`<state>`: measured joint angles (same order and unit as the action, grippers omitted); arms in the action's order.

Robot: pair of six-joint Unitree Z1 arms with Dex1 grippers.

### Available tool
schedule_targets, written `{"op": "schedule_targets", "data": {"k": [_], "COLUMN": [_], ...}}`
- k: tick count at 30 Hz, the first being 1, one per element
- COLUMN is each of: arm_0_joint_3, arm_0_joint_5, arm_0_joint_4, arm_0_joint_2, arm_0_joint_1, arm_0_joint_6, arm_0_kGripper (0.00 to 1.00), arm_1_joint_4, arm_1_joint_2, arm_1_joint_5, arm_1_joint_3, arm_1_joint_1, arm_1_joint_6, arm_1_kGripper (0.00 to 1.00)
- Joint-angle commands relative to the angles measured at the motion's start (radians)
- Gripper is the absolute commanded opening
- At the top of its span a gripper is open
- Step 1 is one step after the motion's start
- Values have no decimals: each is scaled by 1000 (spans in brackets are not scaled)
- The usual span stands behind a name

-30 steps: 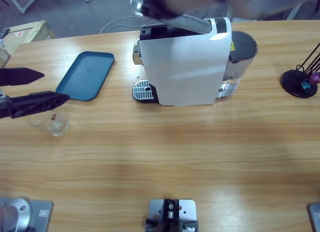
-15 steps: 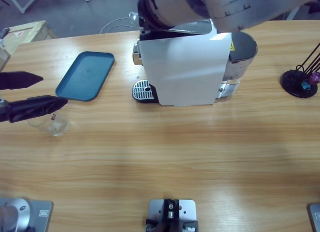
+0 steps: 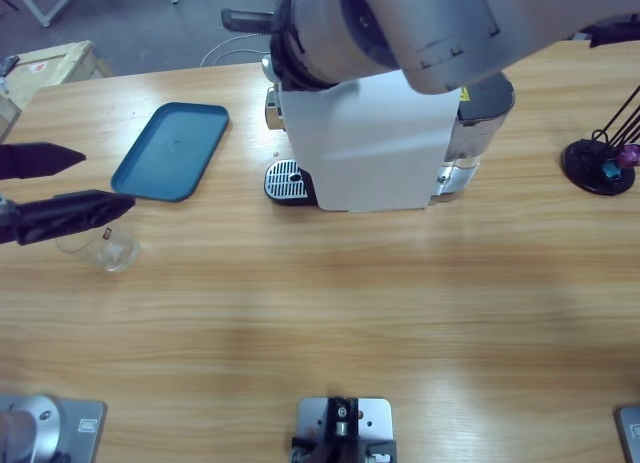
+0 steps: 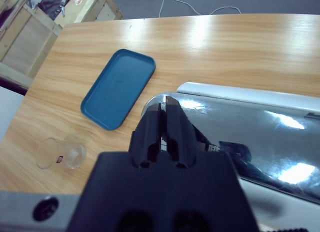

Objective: Pour coffee

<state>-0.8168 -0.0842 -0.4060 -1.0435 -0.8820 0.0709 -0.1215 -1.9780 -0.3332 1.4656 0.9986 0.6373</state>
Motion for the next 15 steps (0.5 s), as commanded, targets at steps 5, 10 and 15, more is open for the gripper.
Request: {"op": "schedule_targets", "data": {"k": [5,10,15], "arm_0_joint_3": [-34,-151,-73], "arm_0_joint_5": [-256,-394,-391], "arm_0_joint_4": [-147,-409,-455], "arm_0_joint_2": [47,2,-54], "arm_0_joint_1": [-6,-6,-7], "arm_0_joint_6": [236,502,823], "arm_0_kGripper": [996,996,996], "arm_1_joint_4": [-181,-292,-347], "arm_1_joint_2": [369,673,843], "arm_1_joint_5": [-91,-116,-116], "arm_1_joint_3": [-130,-389,-600], "arm_1_joint_1": [15,21,26], "arm_1_joint_6": [-464,-455,-436], "arm_1_kGripper": [1000,1000,1000]}}
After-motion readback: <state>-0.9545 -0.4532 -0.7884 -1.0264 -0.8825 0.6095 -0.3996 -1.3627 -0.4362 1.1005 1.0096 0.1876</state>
